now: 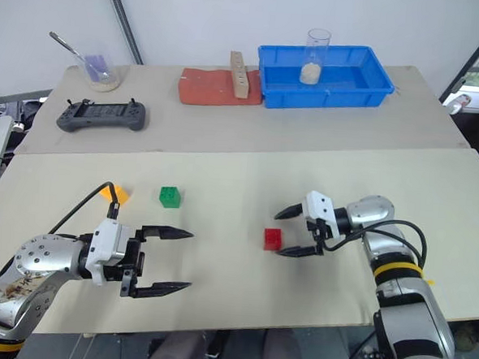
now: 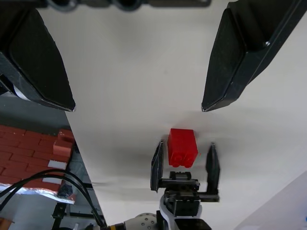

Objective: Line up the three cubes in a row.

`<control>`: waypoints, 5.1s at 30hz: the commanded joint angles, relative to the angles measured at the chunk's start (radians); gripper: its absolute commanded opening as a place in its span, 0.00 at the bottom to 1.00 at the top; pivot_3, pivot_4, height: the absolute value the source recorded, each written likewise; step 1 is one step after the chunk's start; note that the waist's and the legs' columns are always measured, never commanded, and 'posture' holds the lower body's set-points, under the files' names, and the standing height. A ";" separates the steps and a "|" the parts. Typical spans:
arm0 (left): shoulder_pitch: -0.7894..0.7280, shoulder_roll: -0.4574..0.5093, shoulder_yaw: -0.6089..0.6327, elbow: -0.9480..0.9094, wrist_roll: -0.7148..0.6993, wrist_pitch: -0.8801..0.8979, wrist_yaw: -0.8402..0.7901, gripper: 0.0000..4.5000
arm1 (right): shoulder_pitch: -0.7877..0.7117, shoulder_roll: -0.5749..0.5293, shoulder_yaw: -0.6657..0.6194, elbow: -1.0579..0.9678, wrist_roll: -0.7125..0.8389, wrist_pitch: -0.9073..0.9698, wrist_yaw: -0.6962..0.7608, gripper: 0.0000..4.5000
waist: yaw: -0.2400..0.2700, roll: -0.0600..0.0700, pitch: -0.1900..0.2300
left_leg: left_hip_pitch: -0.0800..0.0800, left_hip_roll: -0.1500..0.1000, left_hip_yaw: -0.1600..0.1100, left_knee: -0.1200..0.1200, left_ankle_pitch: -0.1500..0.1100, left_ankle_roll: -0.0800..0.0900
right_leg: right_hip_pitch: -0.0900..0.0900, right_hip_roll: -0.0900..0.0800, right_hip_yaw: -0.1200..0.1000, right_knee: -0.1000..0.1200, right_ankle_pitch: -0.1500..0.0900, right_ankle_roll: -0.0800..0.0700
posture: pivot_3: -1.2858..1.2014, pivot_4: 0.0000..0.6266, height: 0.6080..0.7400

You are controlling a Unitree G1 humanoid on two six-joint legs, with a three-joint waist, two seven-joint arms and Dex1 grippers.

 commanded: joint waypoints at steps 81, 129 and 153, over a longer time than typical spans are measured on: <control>-0.437 -0.373 -0.304 0.728 0.293 -0.297 -0.022 0.28 | 0.264 -0.305 -0.259 -1.190 0.453 0.921 -0.446 1.00 | 0.039 -0.003 0.001 | -0.012 0.003 0.023 0.015 -0.008 0.010 | -0.013 -0.002 0.011 0.000 0.009 0.008 | 0.52 0.24 1.00; 0.137 -0.209 0.507 0.233 0.091 0.024 0.530 0.98 | -0.112 -0.019 -0.090 -1.054 0.497 1.016 -0.469 1.00 | 0.034 -0.004 0.001 | -0.008 0.005 0.025 0.015 -0.014 0.001 | -0.016 -0.001 0.010 0.000 0.011 0.007 | 0.52 0.24 1.00; -0.219 -0.105 0.335 0.727 0.147 -0.107 0.316 0.29 | -0.058 -0.087 -0.146 -1.125 0.514 1.048 -0.528 1.00 | 0.005 -0.004 0.001 | -0.008 0.005 0.025 0.015 -0.014 0.004 | -0.017 -0.001 0.010 0.001 0.012 0.007 | 0.52 0.24 1.00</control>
